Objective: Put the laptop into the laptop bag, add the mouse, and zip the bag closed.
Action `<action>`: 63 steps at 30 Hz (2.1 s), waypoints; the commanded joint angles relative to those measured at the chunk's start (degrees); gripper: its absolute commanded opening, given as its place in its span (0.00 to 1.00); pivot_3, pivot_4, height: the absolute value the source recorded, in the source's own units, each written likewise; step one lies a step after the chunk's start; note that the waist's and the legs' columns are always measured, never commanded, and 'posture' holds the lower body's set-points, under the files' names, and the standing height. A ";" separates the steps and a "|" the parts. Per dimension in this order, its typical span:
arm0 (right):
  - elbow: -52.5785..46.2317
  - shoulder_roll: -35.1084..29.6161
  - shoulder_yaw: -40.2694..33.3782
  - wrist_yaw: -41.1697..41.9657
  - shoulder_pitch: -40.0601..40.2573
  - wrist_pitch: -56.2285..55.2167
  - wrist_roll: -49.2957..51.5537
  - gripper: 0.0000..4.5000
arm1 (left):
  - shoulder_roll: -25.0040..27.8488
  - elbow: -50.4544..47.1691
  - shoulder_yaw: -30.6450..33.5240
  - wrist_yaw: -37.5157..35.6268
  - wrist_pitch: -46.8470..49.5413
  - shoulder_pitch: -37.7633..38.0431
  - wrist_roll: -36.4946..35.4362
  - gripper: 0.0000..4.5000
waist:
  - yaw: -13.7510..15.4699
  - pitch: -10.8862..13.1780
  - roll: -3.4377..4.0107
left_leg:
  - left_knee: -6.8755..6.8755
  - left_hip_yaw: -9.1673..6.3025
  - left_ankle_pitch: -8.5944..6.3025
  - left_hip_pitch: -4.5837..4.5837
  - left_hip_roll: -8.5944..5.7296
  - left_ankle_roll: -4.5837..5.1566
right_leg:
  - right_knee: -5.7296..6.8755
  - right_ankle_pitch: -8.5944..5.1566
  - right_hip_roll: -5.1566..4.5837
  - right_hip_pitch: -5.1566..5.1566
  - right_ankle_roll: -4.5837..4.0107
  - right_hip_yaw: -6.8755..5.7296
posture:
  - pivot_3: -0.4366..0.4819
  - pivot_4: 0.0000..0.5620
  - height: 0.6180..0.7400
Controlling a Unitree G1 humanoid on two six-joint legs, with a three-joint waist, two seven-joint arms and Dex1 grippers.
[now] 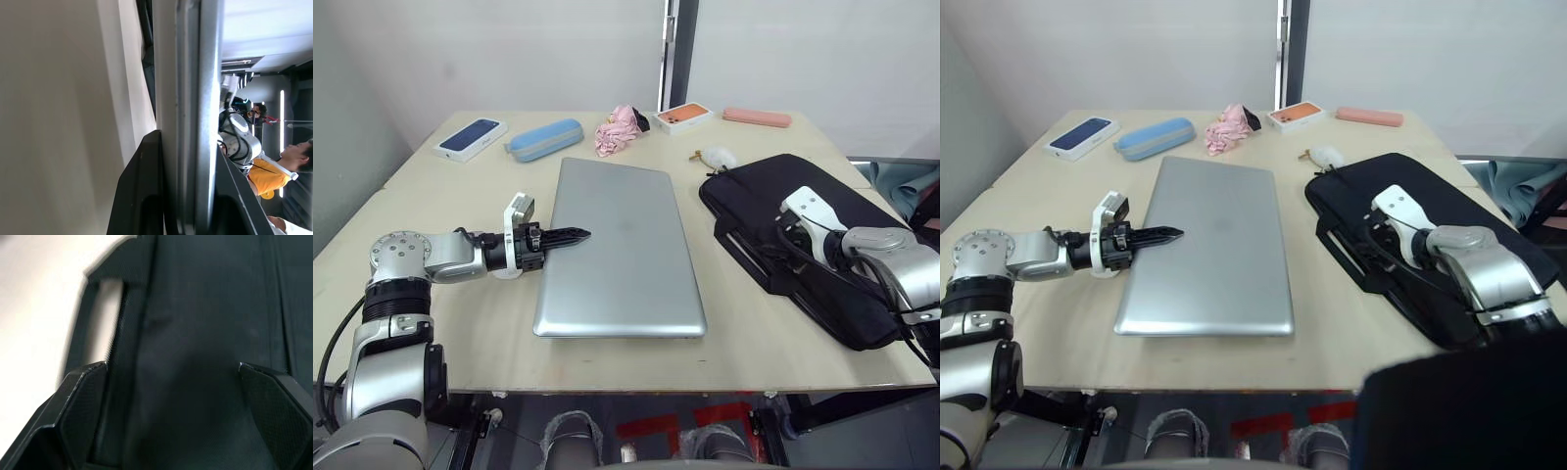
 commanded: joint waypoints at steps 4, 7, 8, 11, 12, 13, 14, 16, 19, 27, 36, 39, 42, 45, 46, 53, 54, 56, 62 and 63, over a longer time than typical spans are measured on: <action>4.97 0.87 1.49 1.29 -1.38 -4.16 -4.20 0.99 | -0.95 -3.05 6.02 -0.28 -0.37 -1.43 -5.42 0.08 | -0.06 0.00 0.00 | 0.13 -0.01 0.00 0.02 0.00 0.01 | 0.12 0.00 0.00 0.02 0.00 0.02 | 0.48 0.27 1.00; 5.38 1.11 1.61 2.29 -0.84 -4.93 -4.78 0.99 | -1.16 -3.03 6.58 0.17 -0.35 -1.53 -5.38 0.08 | 0.00 0.00 0.00 | 0.19 -0.04 0.00 0.01 0.00 0.03 | 0.17 0.00 0.00 0.05 0.00 0.02 | 0.48 0.27 1.00; 5.45 1.21 1.58 2.43 -0.76 -5.09 -4.97 0.99 | -1.22 -3.05 6.73 0.28 -0.29 -1.54 -5.35 0.08 | 0.01 0.00 0.00 | 0.22 -0.04 0.00 0.01 0.00 0.03 | 0.19 0.00 -0.01 0.05 0.00 0.02 | 0.48 0.27 1.00; 5.35 1.39 2.59 2.79 0.37 -5.17 -6.08 0.86 | -1.34 -2.49 7.31 0.47 -0.52 -2.13 -4.92 0.08 | 0.03 0.00 -0.01 | 0.27 -0.06 0.00 0.03 0.00 0.04 | 0.24 0.00 -0.01 0.08 0.00 0.01 | 0.48 0.27 1.00; 5.08 1.50 2.97 3.10 0.81 -5.00 -6.19 0.83 | -1.37 -2.28 7.42 0.50 -0.62 -2.37 -4.76 0.08 | 0.04 -0.01 -0.01 | 0.28 -0.07 -0.01 0.04 0.00 0.04 | 0.25 0.00 -0.01 0.09 0.00 0.01 | 0.48 0.27 1.00; 4.80 1.67 3.18 3.27 1.14 -4.87 -6.29 0.74 | -1.41 -2.15 7.49 0.54 -0.71 -2.55 -4.65 0.08 | 0.05 -0.01 -0.02 | 0.30 -0.07 -0.01 0.05 0.00 0.05 | 0.26 0.00 -0.01 0.12 0.00 0.01 | 0.48 0.27 1.00; 4.62 1.90 3.15 3.25 1.32 -4.65 -6.34 0.67 | -1.45 -2.04 7.54 0.59 -0.78 -2.66 -4.60 0.08 | 0.04 -0.02 -0.03 | 0.31 -0.08 -0.01 0.06 0.00 0.05 | 0.26 0.00 -0.01 0.14 0.00 0.01 | 0.48 0.27 1.00; 4.63 2.24 3.13 3.19 1.73 -4.47 -6.80 0.50 | -1.63 -1.95 7.59 0.61 -1.01 -2.90 -4.52 0.08 | 0.01 -0.03 -0.04 | 0.34 -0.10 -0.02 0.13 0.00 0.06 | 0.27 0.01 -0.01 0.22 -0.01 0.00 | 0.48 0.27 1.00; 4.50 2.96 2.30 2.91 2.33 -3.76 -6.80 0.29 | -1.97 -1.91 7.61 0.75 -1.36 -3.12 -4.49 0.08 | 0.00 -0.05 -0.08 | 0.41 -0.10 -0.03 0.20 0.01 0.08 | 0.34 0.01 -0.02 0.27 -0.01 0.02 | 0.48 0.27 1.00; 2.87 4.25 -1.63 3.53 1.83 -0.34 -4.08 0.00 | -3.97 -2.58 7.33 1.43 -1.06 -2.85 -4.78 0.08 | 0.01 -0.12 -0.19 | 0.53 -0.12 -0.02 0.26 0.00 0.11 | 0.43 0.05 -0.02 0.32 0.00 0.05 | 0.48 0.27 1.00; 1.45 6.68 -14.37 3.50 -7.40 19.36 8.30 0.00 | -7.10 -3.70 7.21 3.03 -0.49 -2.00 -5.83 0.08 | -0.33 -0.09 -0.14 | 0.48 -0.11 0.01 0.14 0.01 0.12 | 0.41 0.06 -0.01 0.20 0.00 0.03 | 0.48 0.27 1.00; 2.03 4.68 -17.63 3.53 -12.10 25.72 11.36 0.00 | -8.00 -4.06 7.43 3.59 -0.58 -1.80 -6.24 0.08 | -0.15 -0.08 -0.13 | 0.43 -0.11 0.02 0.12 0.01 0.11 | 0.37 0.06 -0.01 0.19 0.00 0.03 | 0.48 0.27 1.00; 3.25 3.66 -20.91 3.10 -16.38 30.07 13.81 0.00 | -8.53 -4.26 7.54 4.11 -0.72 -1.57 -6.51 0.08 | 0.06 -0.08 -0.13 | 0.42 -0.10 0.03 0.10 0.00 0.08 | 0.33 0.06 -0.01 0.17 0.01 0.03 | 0.48 0.27 1.00; 5.45 3.72 -24.50 1.49 -21.90 36.24 15.32 0.00 | -9.01 -4.28 7.54 4.63 -0.87 -1.32 -6.95 0.08 | 0.15 -0.08 -0.13 | 0.40 -0.11 0.04 0.08 0.00 0.07 | 0.33 0.07 -0.01 0.15 0.03 0.02 | 0.48 0.27 1.00; 5.74 4.08 -25.44 0.99 -23.14 37.89 15.67 0.00 | -9.19 -4.21 7.54 4.92 -0.99 -1.30 -7.28 0.08 | 0.18 -0.08 -0.13 | 0.40 -0.11 0.04 0.08 0.00 0.06 | 0.33 0.07 -0.01 0.16 0.04 0.02 | 0.48 0.27 1.00; 3.62 7.81 -27.07 -2.41 -22.81 41.14 16.18 0.00 | -11.09 -0.46 8.14 11.31 -4.75 -2.91 -15.13 0.08 | 0.57 -0.08 -0.13 | 0.41 -0.11 0.05 0.08 0.00 0.04 | 0.33 0.10 -0.01 0.17 0.08 0.02 | 0.48 0.27 1.00; 3.84 8.21 -27.26 -2.84 -22.69 41.03 16.05 0.00 | -10.81 -0.48 7.54 12.11 -4.70 -2.88 -16.90 0.08 | 0.61 -0.08 -0.13 | 0.41 -0.11 0.05 0.08 0.00 0.04 | 0.33 0.11 -0.01 0.16 0.09 0.02 | 0.48 0.27 1.00; 3.91 8.72 -27.38 -3.52 -22.31 40.71 16.10 0.00 | -9.52 -1.39 5.63 13.56 -4.55 -2.37 -21.20 0.08 | 0.69 -0.08 -0.13 | 0.41 -0.11 0.07 0.08 0.01 0.00 | 0.34 0.12 -0.01 0.15 0.12 0.02 | 0.48 0.27 1.00; 4.84 9.92 -28.13 -5.22 -22.37 39.90 16.72 0.00 | -8.29 -3.94 0.68 17.84 -7.25 0.55 -29.48 0.08 | 1.37 -0.08 -0.13 | 0.40 -0.12 0.08 0.02 0.00 -0.07 | 0.32 0.13 0.00 0.10 0.16 0.02 | 0.48 0.27 1.00; 4.93 10.23 -28.33 -5.46 -22.63 39.96 16.82 0.00 | -8.90 -4.59 0.09 18.15 -7.53 1.14 -29.48 0.08 | 1.39 -0.08 -0.13 | 0.40 -0.11 0.08 0.04 0.00 -0.07 | 0.33 0.13 0.00 0.12 0.17 0.02 | 0.48 0.27 1.00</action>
